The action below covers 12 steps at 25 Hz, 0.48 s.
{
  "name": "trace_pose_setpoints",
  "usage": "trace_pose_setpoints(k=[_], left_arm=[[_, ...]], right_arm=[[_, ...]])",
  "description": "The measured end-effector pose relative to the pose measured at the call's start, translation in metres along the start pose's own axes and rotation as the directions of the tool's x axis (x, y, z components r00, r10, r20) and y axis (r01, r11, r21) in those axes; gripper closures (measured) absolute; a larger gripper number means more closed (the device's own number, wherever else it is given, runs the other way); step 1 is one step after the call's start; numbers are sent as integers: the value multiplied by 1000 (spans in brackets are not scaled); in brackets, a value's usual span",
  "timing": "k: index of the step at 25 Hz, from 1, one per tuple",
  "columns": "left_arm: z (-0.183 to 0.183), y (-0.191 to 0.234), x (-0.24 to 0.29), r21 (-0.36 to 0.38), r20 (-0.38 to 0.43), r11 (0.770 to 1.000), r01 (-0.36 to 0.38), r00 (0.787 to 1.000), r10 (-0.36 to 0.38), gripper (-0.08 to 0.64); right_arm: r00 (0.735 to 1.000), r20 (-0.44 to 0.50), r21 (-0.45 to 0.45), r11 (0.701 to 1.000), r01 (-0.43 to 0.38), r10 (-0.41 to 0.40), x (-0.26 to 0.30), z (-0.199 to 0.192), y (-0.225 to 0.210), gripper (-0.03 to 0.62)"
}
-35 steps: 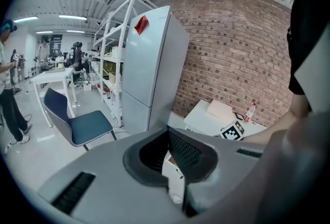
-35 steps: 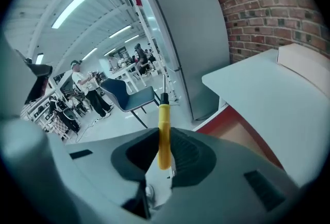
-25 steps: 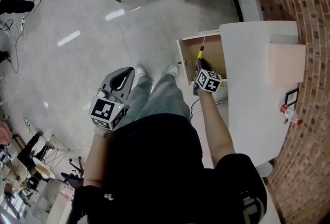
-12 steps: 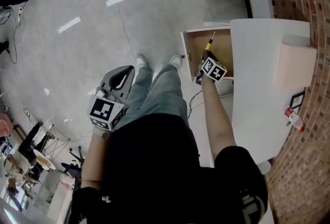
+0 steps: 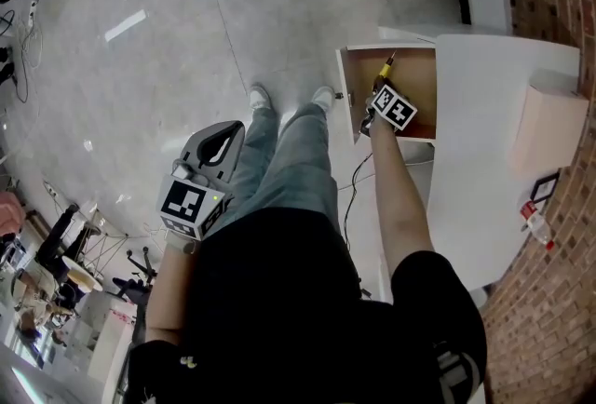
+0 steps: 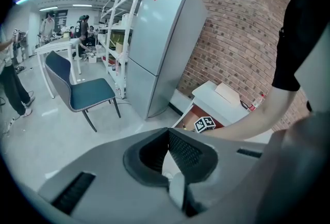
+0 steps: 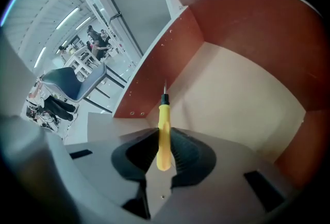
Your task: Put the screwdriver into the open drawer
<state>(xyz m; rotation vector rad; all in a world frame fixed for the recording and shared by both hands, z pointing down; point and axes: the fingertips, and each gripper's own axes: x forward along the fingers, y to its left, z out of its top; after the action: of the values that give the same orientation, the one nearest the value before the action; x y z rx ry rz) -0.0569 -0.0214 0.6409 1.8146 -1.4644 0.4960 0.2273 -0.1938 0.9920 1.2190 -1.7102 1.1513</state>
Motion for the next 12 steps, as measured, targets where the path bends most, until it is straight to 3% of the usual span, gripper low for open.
trace_pose_setpoints(k=[12], left_arm=[[-17,18,0,-43,-47,999,-28,999,26,557]], right_arm=[[998,-41,27,999,42,-41,31,-8,-6,515]])
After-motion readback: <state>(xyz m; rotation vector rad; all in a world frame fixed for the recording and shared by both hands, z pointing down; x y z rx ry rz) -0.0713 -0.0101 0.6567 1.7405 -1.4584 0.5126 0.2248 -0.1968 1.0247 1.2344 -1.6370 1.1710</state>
